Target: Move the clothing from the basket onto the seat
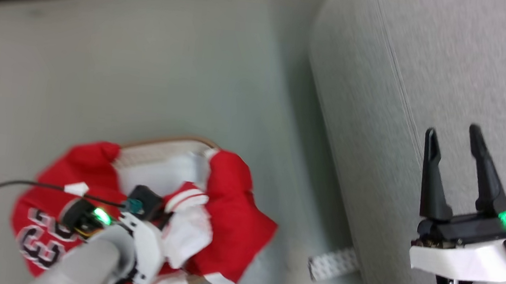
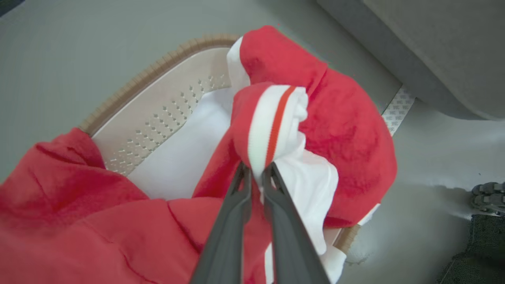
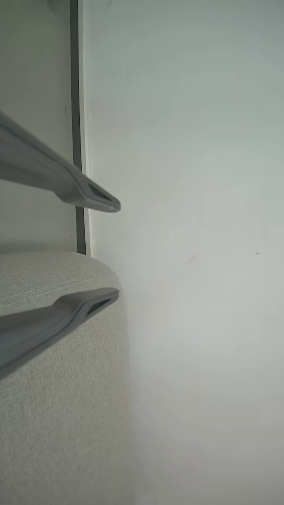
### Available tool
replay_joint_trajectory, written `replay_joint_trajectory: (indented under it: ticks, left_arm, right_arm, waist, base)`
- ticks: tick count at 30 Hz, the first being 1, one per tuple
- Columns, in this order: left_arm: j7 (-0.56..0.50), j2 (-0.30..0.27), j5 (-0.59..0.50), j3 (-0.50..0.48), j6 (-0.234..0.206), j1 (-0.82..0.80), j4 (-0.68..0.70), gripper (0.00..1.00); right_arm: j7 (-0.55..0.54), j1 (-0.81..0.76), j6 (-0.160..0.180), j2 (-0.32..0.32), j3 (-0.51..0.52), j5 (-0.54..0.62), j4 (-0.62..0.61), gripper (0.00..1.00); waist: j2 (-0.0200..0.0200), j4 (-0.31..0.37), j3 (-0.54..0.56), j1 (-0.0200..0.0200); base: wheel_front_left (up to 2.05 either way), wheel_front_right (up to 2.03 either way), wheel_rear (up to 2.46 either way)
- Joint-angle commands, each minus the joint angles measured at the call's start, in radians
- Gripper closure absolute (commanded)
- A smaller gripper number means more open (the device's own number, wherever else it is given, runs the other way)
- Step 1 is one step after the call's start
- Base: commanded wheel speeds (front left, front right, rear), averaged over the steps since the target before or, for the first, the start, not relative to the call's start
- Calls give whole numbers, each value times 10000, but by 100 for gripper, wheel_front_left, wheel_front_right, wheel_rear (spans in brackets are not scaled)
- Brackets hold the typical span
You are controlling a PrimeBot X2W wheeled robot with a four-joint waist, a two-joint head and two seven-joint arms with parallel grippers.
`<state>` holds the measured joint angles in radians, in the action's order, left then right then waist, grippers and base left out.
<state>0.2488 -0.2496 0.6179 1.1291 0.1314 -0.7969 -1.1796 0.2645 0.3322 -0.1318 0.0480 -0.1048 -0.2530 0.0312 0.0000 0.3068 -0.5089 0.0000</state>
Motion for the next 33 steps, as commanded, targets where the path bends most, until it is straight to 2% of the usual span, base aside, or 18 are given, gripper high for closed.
replay_joint_trajectory:
  ticks: [1, 5, 17, 24, 33]
  left_arm:
    - [105, 123, 147, -94, -13, 237, 167, 100]
    - [166, 196, 265, -559, -63, 374, 998, 100]
    - [160, -384, -737, -3045, -683, 1859, 4556, 100]
    - [161, -451, -1209, -4234, -746, 2304, 6051, 100]
    - [161, -383, -1367, -5278, -573, 2159, 7600, 100]
  right_arm:
    - [-2, -249, 21, 41, 59, 65, 137, 0]
    - [-2, -601, 21, 42, 112, 144, 367, 0]
    - [-2, -1380, 21, 40, -158, -27, 884, 0]
    - [-2, -1722, 21, 40, -426, -266, 1034, 0]
    - [-2, -1973, 21, 42, -673, -490, 1133, 0]
  waist:
    - [0, -963, 1221, 0]
    - [0, -1520, 2038, 0]
    - [0, -2719, 3818, 0]
    - [0, -3166, 4399, 0]
    - [0, -3416, 4792, 0]
  base:
    - [0, 0, 0]
    - [0, 0, 0]
    - [0, 0, 0]
    - [0, 0, 0]
    - [0, 0, 0]
